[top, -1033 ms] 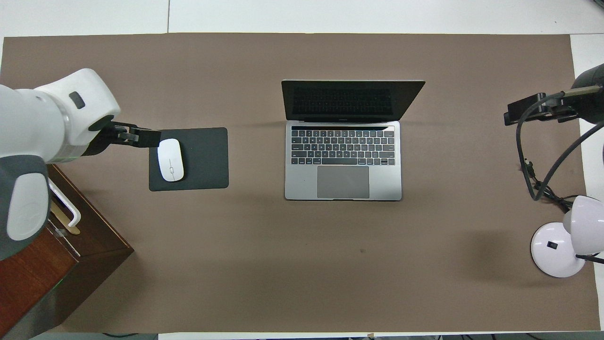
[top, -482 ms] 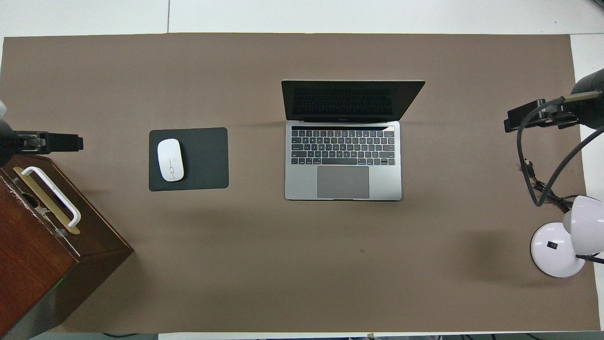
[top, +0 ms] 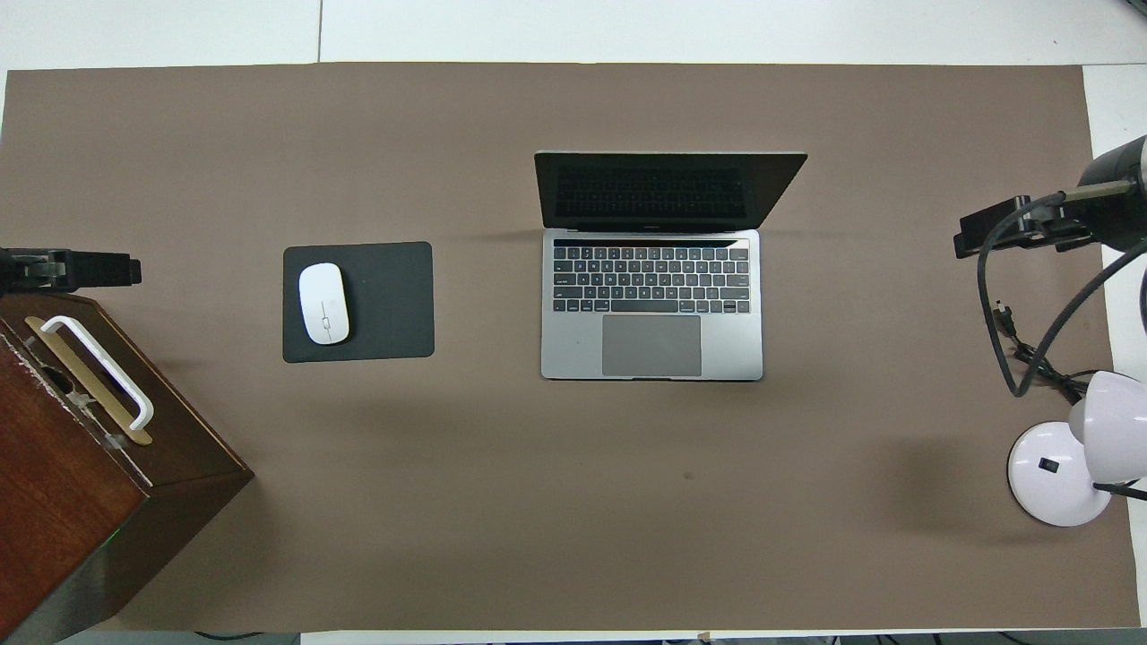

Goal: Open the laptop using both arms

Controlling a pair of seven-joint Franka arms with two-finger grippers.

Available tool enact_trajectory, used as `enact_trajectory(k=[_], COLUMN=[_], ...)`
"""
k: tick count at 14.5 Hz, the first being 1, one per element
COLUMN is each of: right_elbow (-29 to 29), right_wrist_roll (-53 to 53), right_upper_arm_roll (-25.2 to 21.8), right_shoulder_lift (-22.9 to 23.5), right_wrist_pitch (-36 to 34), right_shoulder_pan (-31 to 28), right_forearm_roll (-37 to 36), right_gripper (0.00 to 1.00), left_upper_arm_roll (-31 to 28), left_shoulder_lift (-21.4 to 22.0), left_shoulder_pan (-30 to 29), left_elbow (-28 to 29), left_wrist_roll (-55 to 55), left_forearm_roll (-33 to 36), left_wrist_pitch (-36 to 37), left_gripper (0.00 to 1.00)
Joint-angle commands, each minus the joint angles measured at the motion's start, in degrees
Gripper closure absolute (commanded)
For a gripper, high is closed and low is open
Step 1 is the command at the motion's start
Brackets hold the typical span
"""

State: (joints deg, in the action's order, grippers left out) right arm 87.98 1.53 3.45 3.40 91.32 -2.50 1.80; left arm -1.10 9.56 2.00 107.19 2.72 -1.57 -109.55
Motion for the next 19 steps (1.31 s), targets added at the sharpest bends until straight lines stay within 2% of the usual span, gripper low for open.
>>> enact_trajectory(k=[1,3,6,19], right_elbow=[2.7,3.2,3.3,3.1], right_wrist_roll=[0.6,0.6,0.6,0.0], right_upper_arm_roll=[0.3,0.3,0.4,0.5], right_shoulder_lift=[-2.0,-2.2,-2.3,-2.2], right_wrist_pitch=[1.5,1.5,1.7,2.8], right_shoulder_pan=[-0.3,-0.1,-0.7,0.0], right_forearm_roll=[-3.6,-6.4,-6.4,-5.4], right_gripper=[0.0,0.0,0.0,0.0], left_upper_arm_roll=[0.5,0.5,0.3,0.2], left_shoulder_lift=[-2.1,-2.9,-2.6,-2.8], left_shoulder_pan=[0.1,-0.1,-0.3,1.3], left_elbow=[-6.4,-10.5,-10.6,-10.7], left_wrist_roll=[-0.1,-0.2,0.0,0.0], left_forearm_roll=[0.2,0.6,1.0,1.0], left_wrist_pitch=[7.0,15.3,19.3,20.0], left_gripper=[0.0,0.0,0.0,0.0])
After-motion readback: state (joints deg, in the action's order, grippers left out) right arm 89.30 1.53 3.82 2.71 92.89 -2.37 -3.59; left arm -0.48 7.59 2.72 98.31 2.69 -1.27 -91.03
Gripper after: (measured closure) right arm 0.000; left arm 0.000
